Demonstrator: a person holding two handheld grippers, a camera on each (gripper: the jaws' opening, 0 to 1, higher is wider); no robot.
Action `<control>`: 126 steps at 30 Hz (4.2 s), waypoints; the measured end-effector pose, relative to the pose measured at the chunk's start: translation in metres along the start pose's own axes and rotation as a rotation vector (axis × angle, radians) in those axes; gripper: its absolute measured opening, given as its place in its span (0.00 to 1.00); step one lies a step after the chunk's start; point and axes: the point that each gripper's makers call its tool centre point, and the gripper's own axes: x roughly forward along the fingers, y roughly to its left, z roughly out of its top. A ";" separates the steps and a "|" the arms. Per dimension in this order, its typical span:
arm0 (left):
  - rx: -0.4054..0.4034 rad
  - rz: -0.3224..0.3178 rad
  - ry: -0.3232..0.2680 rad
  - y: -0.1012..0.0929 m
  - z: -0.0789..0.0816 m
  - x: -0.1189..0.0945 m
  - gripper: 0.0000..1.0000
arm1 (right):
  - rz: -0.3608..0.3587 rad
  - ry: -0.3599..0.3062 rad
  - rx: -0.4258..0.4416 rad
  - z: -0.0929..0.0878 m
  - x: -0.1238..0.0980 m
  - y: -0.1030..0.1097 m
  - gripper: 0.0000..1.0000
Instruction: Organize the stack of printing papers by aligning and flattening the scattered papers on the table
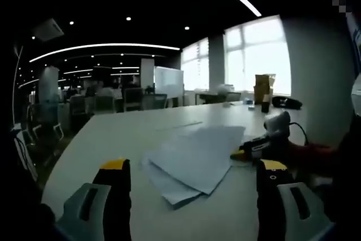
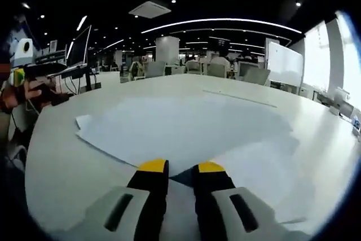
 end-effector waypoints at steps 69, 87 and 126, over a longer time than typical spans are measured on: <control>0.007 0.031 -0.016 0.010 0.006 -0.010 0.93 | -0.126 -0.328 -0.235 0.072 -0.039 -0.007 0.00; 0.010 0.032 -0.022 0.008 0.009 -0.012 0.93 | -0.139 -0.424 -0.289 0.120 -0.072 -0.005 0.00; 0.003 0.041 -0.036 0.013 0.010 -0.021 0.93 | 0.076 -0.544 -0.141 0.162 -0.105 0.046 0.00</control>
